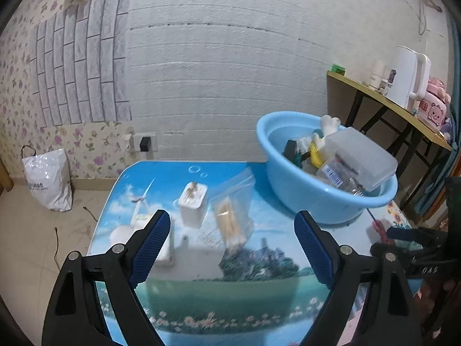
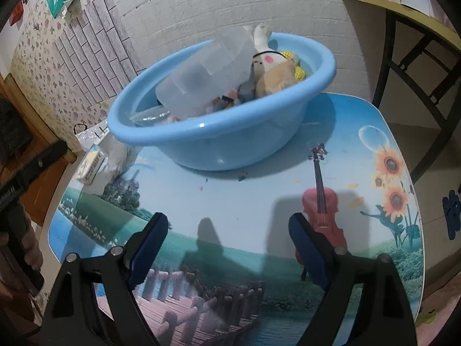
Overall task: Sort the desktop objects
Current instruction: 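Open both grippers to drop the bottle and box into the basin, then reach the left gripper to the Face tissue pack while the right reaches the cotton swab bag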
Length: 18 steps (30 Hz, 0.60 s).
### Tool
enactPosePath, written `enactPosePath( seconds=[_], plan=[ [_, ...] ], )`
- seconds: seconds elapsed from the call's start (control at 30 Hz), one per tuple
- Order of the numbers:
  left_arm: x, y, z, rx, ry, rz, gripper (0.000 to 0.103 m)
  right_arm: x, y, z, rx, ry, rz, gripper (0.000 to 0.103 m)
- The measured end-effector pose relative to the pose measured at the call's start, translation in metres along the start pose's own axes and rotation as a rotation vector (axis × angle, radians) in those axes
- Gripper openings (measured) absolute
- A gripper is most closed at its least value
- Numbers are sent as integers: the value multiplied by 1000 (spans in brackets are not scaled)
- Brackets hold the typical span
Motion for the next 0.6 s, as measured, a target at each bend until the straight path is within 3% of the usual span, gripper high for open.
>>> enactPosePath(
  seconds=[0.6],
  plan=[
    [-16,58,16,50,8,68,88,3,35,0,-13,18,69,87]
  ],
)
Point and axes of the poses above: each gripper's, at about its wrist camera, not at the fingertips, and z roughly against the way its jaws point, y to its left, x to its top, the point moved 1 cm from there along -z, roughly the way its jaws point, and after that the axes turned 4 degrees about z, right-handed, at the moved point
